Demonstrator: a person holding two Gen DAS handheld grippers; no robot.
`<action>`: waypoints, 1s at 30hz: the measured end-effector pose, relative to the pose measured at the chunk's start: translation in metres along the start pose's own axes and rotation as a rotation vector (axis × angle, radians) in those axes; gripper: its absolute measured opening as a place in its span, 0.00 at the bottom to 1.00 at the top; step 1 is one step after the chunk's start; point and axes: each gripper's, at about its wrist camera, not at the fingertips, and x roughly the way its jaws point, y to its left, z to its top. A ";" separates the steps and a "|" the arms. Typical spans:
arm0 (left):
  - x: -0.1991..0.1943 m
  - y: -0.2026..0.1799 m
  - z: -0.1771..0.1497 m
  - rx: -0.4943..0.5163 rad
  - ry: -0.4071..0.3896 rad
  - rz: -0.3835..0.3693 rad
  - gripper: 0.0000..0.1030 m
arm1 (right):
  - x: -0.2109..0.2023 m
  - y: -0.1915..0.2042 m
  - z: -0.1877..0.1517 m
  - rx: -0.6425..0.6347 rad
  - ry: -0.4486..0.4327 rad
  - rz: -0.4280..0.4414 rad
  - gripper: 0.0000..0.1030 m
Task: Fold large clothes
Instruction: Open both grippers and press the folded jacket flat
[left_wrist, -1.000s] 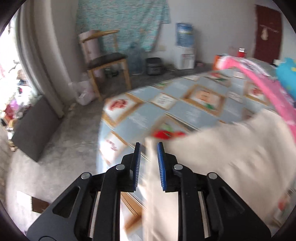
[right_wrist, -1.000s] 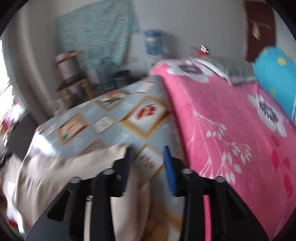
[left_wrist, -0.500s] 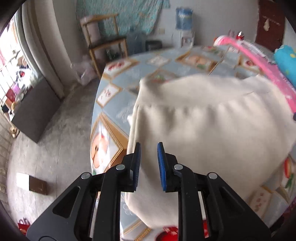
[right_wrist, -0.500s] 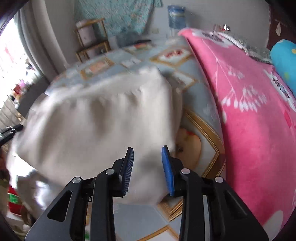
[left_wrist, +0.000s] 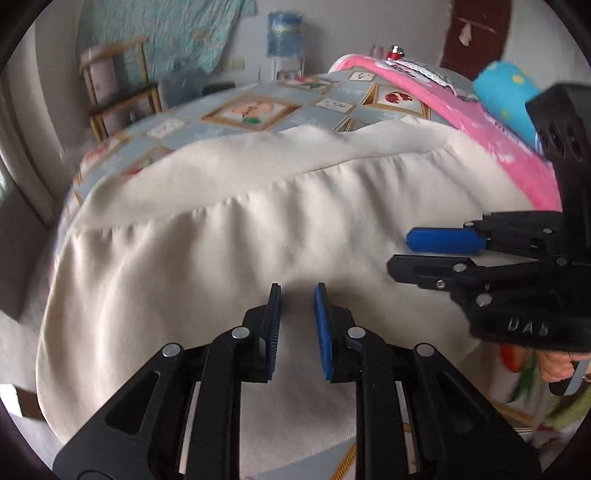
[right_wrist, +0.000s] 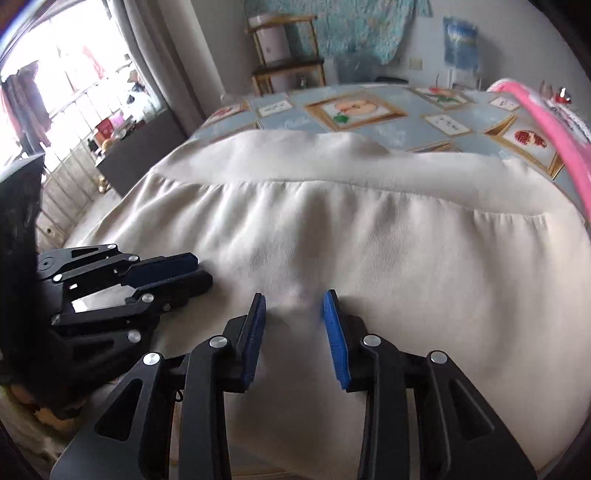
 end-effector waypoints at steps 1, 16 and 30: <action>-0.007 0.004 0.005 -0.012 -0.035 -0.011 0.18 | -0.007 -0.003 0.005 0.006 -0.031 0.013 0.30; -0.028 0.064 0.017 -0.205 -0.069 -0.003 0.19 | -0.045 -0.055 0.015 0.128 -0.108 -0.155 0.32; -0.092 0.101 -0.046 -0.305 -0.140 0.125 0.37 | -0.116 -0.064 -0.065 0.177 -0.195 -0.202 0.65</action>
